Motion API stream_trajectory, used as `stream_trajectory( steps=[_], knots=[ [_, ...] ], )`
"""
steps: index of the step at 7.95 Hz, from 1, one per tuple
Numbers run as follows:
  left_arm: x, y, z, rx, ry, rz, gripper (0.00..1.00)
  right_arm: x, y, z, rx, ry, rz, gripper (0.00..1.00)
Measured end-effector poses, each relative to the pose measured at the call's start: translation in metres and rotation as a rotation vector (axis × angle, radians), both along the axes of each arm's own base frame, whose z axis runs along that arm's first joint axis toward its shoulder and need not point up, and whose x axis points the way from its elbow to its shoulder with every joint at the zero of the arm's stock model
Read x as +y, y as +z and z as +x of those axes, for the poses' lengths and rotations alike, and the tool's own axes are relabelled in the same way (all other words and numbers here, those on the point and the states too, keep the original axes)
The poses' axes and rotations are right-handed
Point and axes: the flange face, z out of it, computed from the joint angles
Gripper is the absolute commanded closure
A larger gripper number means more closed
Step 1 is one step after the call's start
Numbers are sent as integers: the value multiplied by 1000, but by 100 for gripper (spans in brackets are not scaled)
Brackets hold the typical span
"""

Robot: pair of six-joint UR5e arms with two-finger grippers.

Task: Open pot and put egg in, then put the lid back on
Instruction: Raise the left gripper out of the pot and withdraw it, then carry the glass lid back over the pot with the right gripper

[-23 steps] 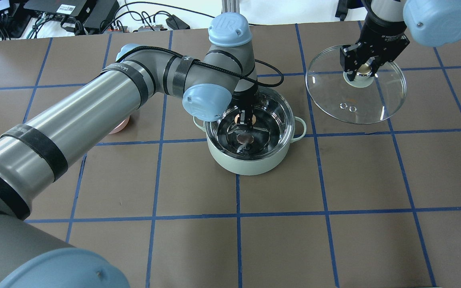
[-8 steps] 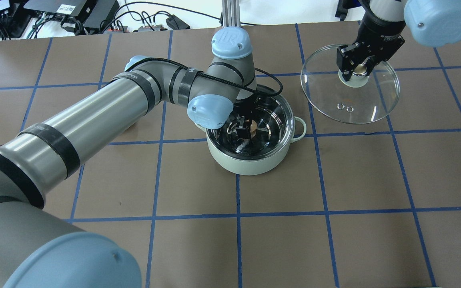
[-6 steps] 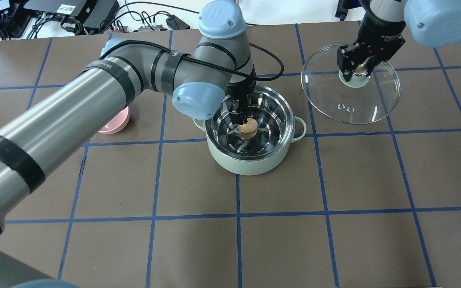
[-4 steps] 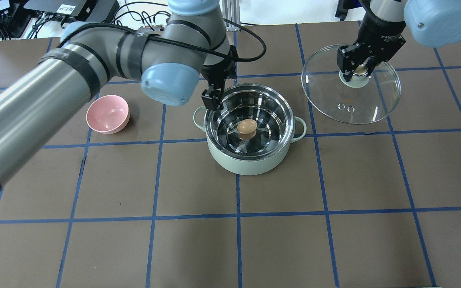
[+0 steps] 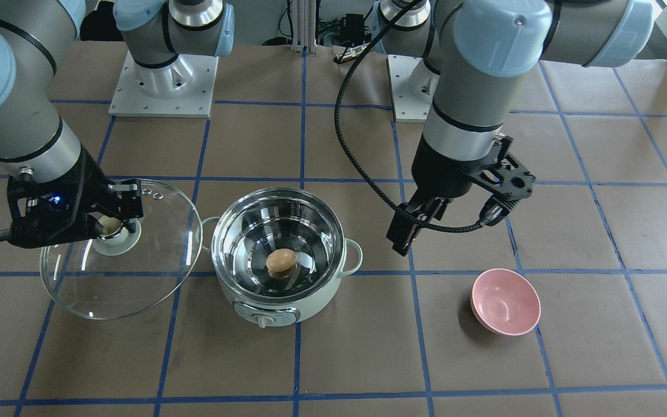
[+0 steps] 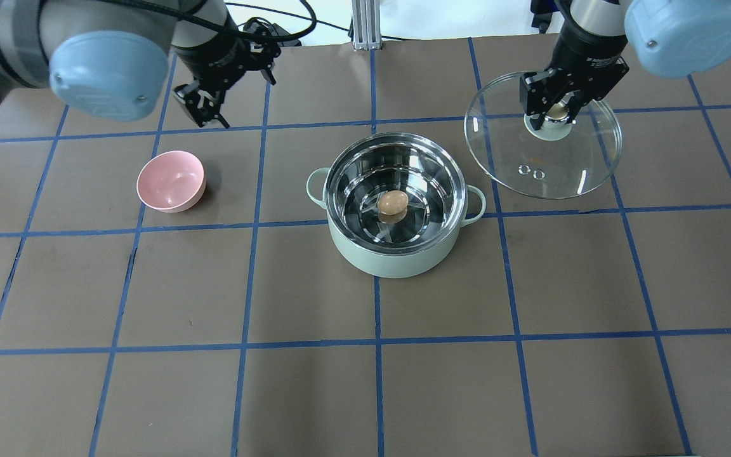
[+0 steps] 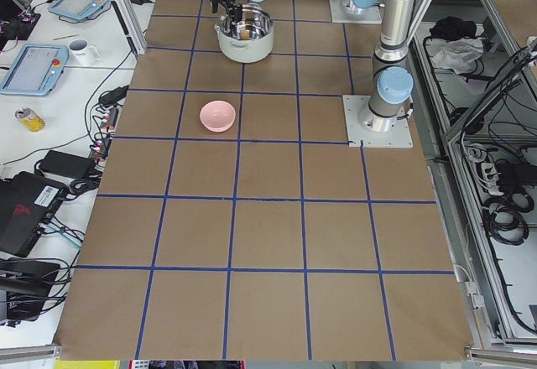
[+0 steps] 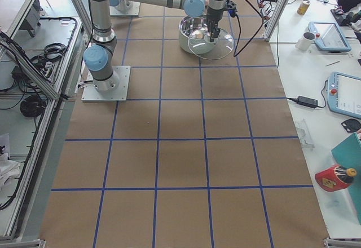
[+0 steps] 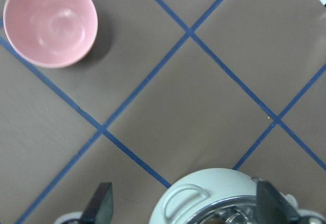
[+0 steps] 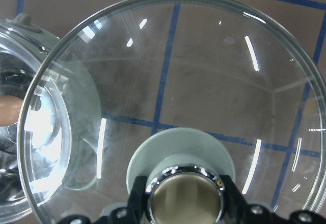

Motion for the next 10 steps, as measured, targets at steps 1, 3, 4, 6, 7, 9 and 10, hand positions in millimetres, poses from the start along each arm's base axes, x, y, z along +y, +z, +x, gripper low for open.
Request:
stream_trajectory(
  steps=[1,3,4,6,7,9,10],
  knots=[
    [2,17,29,-57,-128,-27,0,3,0,24,1,-9,-6,100],
    [12,44,63,-169,-387,-50,0,12,-4,72,1,-26,-9,100],
    [21,53,71,-199,-476,-31,0,16,-7,94,0,-35,-11,100],
    [37,68,77,-240,-633,-14,0,26,-19,150,2,-57,-24,100],
    [42,73,75,-247,-676,-14,0,32,-26,175,3,-66,-24,100],
    [47,76,69,-218,-711,-27,0,41,-44,211,11,-64,-13,100],
    [49,78,67,-202,-717,-33,0,43,-51,222,12,-65,-12,100]
  ],
)
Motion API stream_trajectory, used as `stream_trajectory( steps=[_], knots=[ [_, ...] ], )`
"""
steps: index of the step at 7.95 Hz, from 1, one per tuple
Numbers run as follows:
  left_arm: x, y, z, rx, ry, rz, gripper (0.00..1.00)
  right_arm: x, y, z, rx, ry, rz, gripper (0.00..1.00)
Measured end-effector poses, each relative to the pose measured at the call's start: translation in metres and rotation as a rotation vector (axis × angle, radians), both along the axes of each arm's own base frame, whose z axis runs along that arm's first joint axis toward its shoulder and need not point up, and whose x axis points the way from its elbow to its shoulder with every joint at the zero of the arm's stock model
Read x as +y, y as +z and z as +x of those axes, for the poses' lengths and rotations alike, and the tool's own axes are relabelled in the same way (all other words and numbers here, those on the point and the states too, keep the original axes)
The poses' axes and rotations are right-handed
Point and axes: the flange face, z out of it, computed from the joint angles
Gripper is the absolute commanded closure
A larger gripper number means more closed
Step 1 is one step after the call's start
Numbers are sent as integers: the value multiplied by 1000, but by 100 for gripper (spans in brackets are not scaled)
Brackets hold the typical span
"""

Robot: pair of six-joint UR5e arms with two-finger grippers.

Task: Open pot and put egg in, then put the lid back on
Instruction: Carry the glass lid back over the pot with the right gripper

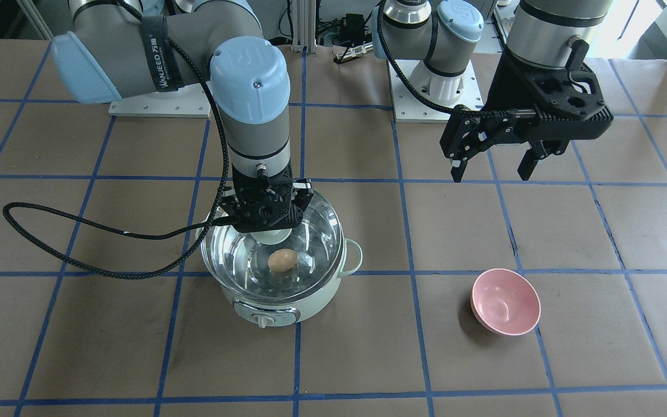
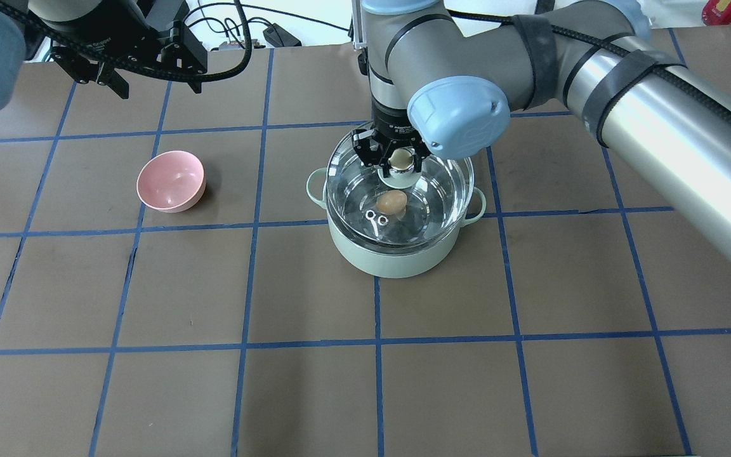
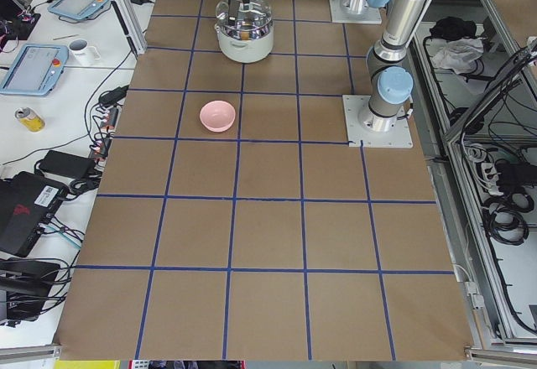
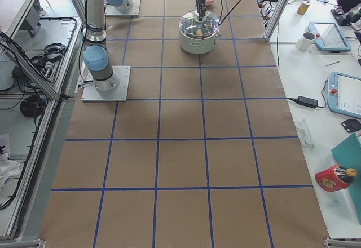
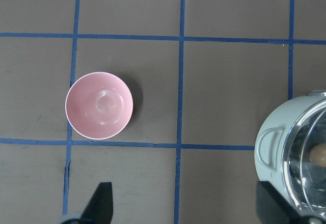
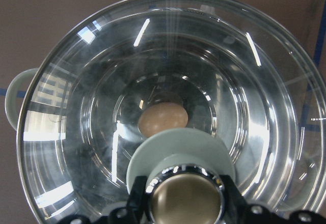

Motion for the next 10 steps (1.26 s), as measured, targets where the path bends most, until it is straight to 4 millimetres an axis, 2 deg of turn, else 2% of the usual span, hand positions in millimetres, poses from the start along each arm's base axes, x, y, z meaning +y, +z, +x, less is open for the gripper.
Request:
stream_trajectory(
  steps=[3,10],
  knots=[
    [2,-1,-3,9,-9,7,0,3,-14,15,4,0,8,100],
    [8,-1,-4,9,-9,8,0,3,-23,14,26,17,19,100]
  ],
)
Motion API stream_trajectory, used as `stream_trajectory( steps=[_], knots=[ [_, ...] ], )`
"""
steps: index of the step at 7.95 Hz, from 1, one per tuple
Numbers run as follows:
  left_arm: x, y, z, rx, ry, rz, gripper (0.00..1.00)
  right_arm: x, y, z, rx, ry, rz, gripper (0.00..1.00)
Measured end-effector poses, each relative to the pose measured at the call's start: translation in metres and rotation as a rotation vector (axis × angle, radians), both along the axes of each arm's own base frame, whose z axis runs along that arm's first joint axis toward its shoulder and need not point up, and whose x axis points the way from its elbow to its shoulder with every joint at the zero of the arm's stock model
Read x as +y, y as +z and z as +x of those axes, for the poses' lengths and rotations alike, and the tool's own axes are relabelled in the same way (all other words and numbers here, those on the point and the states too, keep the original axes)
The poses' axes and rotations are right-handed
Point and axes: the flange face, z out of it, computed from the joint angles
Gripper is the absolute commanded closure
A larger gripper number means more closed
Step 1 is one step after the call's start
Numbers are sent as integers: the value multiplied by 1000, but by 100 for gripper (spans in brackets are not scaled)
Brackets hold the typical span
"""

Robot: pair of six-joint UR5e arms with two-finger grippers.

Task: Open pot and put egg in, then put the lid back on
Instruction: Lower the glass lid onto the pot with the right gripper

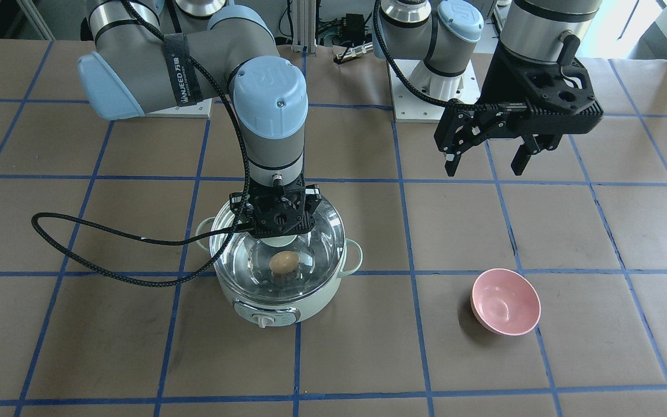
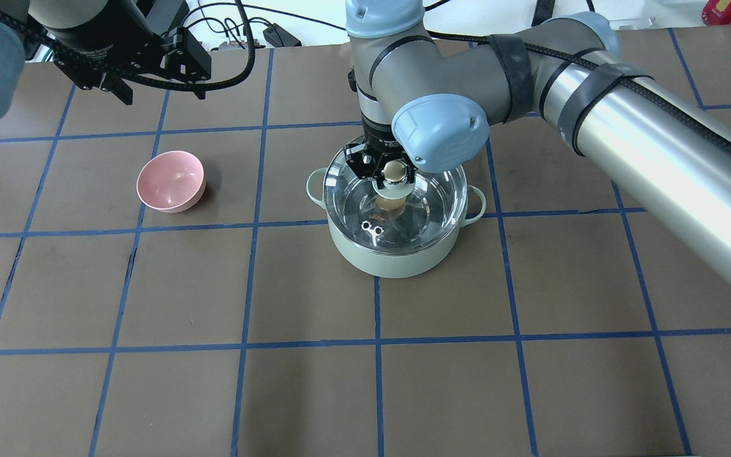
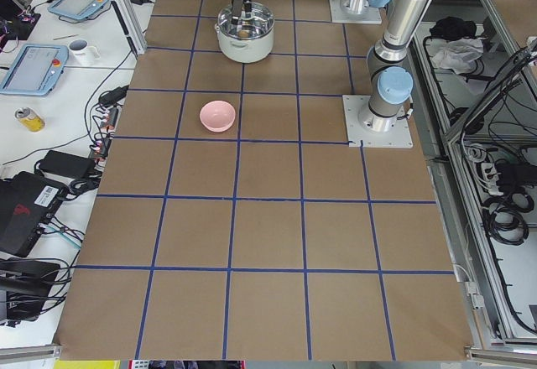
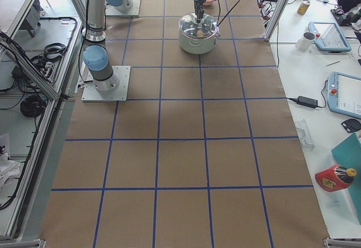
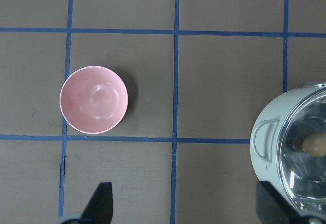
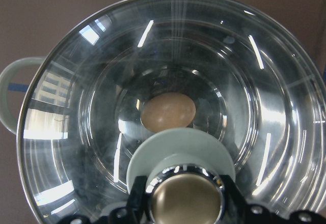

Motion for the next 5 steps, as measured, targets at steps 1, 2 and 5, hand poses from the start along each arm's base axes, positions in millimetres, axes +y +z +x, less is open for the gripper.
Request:
stream_trajectory(
  steps=[1,2,5],
  knots=[
    [0,0,0,-1,0,1,0,0,0,0,0,1,1,100],
    [0,-1,0,-1,0,2,0,0,-1,0,-1,2,2,100],
    [0,-1,0,-3,1,2,0,-1,-3,1,-7,21,9,100]
  ],
)
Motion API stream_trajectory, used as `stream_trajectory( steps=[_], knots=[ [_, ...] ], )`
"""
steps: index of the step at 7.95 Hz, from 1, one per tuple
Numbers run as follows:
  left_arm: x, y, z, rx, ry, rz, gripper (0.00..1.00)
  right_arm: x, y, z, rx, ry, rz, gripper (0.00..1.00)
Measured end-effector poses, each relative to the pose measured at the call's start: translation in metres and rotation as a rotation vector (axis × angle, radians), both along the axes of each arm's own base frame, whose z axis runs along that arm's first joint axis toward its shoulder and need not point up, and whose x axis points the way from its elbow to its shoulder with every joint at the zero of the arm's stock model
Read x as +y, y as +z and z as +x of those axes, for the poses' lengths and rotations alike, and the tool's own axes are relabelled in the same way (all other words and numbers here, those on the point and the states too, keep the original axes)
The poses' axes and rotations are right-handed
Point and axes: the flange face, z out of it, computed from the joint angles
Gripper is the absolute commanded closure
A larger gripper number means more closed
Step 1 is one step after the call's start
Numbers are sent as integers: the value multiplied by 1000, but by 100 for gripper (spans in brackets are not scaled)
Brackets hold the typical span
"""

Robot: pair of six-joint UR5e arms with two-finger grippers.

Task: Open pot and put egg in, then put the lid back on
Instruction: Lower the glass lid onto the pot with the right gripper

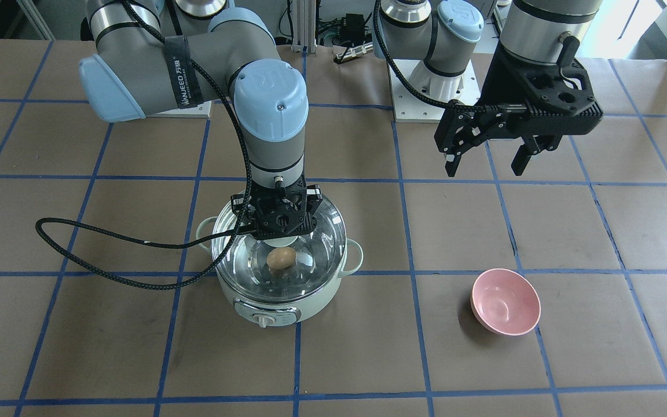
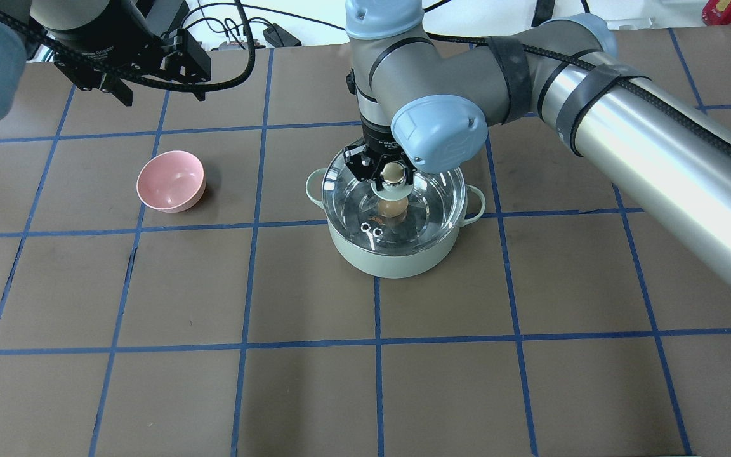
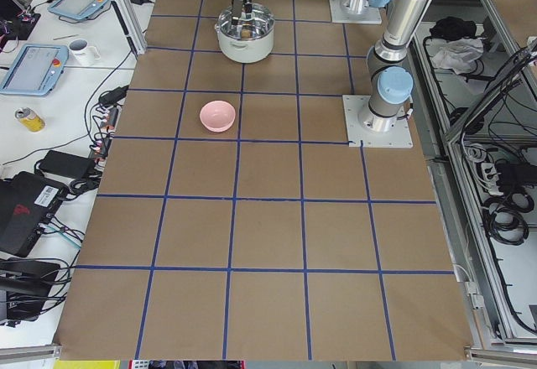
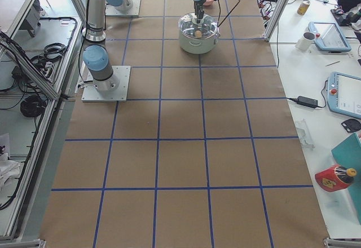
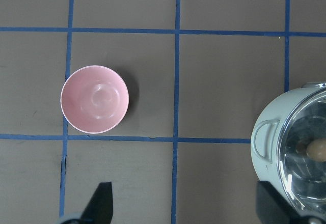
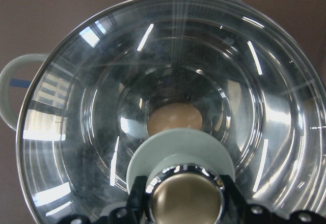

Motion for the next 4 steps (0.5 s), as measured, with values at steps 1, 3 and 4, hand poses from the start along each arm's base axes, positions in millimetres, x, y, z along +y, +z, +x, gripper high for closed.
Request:
stream_trajectory(
  steps=[1,3,4],
  knots=[
    [0,0,0,-1,0,0,0,0,-1,0,1,3,1,100],
    [0,0,0,-1,0,0,0,-1,-1,-1,0,9,1,100],
    [0,0,0,-1,0,-1,0,-1,0,-1,-2,9,1,100]
  ],
)
